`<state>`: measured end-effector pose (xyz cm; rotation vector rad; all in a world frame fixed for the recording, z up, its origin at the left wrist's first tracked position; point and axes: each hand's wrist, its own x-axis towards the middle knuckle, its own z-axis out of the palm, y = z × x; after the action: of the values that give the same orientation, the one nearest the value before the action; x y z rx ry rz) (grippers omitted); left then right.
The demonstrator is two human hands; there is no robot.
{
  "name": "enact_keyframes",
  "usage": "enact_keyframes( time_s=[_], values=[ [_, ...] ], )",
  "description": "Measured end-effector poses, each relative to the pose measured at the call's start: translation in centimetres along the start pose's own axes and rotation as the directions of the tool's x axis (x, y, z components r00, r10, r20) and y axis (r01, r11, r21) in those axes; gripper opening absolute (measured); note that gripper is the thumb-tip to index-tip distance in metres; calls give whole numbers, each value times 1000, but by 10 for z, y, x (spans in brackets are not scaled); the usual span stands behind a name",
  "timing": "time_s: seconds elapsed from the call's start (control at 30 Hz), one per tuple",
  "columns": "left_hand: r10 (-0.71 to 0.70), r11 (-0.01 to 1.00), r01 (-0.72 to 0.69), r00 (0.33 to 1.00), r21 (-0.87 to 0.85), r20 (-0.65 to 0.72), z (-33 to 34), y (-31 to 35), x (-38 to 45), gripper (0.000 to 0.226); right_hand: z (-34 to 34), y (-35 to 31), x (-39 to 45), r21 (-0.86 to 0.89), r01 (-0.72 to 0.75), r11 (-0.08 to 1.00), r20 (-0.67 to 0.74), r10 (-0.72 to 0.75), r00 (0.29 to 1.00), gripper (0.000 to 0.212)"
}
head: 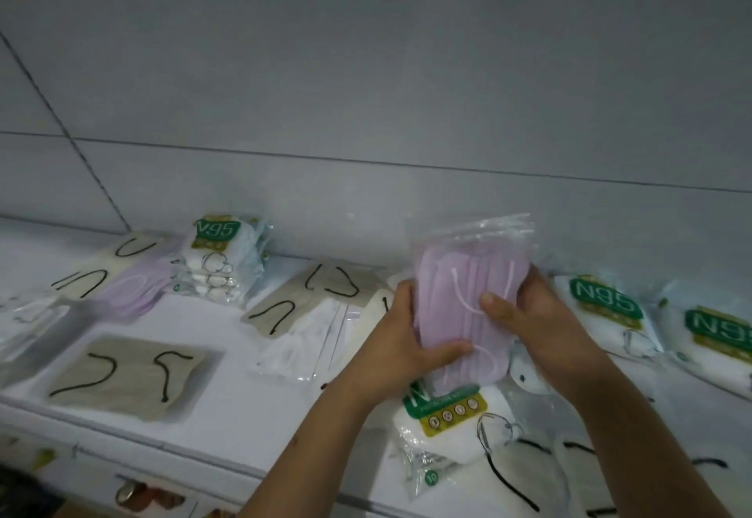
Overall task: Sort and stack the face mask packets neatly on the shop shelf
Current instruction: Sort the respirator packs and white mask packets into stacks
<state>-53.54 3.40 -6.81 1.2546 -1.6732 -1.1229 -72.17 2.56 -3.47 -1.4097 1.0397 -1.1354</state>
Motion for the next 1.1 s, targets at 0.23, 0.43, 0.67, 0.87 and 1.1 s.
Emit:
enact_keyframes(
  time_s=[0.23,0.43,0.67,0.87,1.1],
  values=[
    [-86,979,78,996,-188,-34,-2,-3,-8,46,25,-7,18,380,-7,925,-152,69,986,37],
    [-142,969,128,989,-213,-48,-19,-10,-18,52,52,-5,30,302,-104,948,-31,119,992,41],
    [-260,949,204,938,-239,-230,-60,-10,-60,41,113,-16,56,480,-312,820,193,248,949,40],
    [-433,879,222,745,-423,-508,-128,-22,-109,39,188,-25,81,466,-389,795,364,228,903,46],
    [-432,890,183,632,-417,-644,-244,-52,-141,20,323,-30,110,425,-417,803,359,273,892,33]
  ],
)
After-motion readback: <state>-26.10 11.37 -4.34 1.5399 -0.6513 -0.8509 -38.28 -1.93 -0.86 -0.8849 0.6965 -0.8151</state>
